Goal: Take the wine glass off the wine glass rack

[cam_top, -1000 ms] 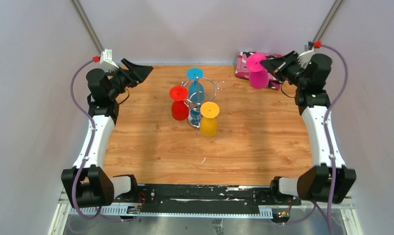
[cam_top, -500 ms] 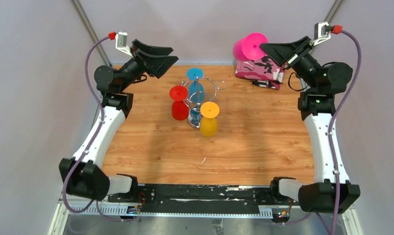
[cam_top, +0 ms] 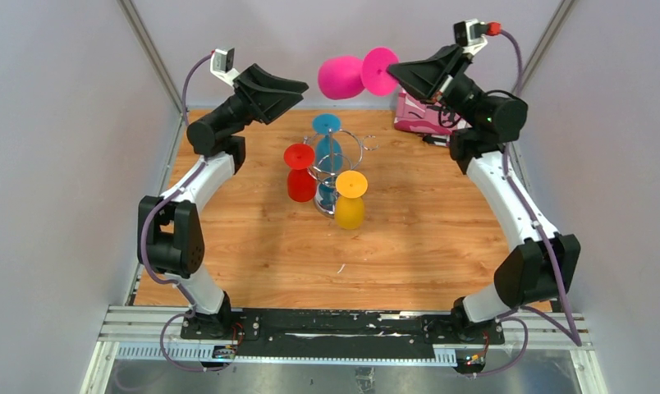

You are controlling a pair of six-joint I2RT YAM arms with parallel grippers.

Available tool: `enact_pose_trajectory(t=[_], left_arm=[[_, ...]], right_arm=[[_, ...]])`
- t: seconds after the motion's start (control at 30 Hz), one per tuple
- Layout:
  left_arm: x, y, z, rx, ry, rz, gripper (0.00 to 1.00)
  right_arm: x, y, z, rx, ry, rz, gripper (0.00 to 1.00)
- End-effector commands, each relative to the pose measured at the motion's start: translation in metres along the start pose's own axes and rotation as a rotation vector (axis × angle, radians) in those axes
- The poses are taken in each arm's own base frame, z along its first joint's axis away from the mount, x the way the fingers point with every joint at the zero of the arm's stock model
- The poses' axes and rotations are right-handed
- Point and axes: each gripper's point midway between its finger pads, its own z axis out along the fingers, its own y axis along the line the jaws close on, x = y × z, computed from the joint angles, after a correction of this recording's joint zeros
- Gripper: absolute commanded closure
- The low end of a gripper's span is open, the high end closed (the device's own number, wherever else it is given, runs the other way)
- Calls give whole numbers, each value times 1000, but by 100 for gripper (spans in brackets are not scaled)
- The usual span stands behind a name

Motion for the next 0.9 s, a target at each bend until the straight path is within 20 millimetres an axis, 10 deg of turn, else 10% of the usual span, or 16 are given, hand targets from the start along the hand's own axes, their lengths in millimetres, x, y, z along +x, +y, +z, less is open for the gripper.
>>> enact_pose_trajectory(t=[0.0,0.87], left_arm=[[-5,-39,5,110,14,77,36],[-17,-7,-29,-15,-36,59,37]], right_arm=[[20,22,24,-132,59,-13,100],[40,28,36,-63,86,-115,100]])
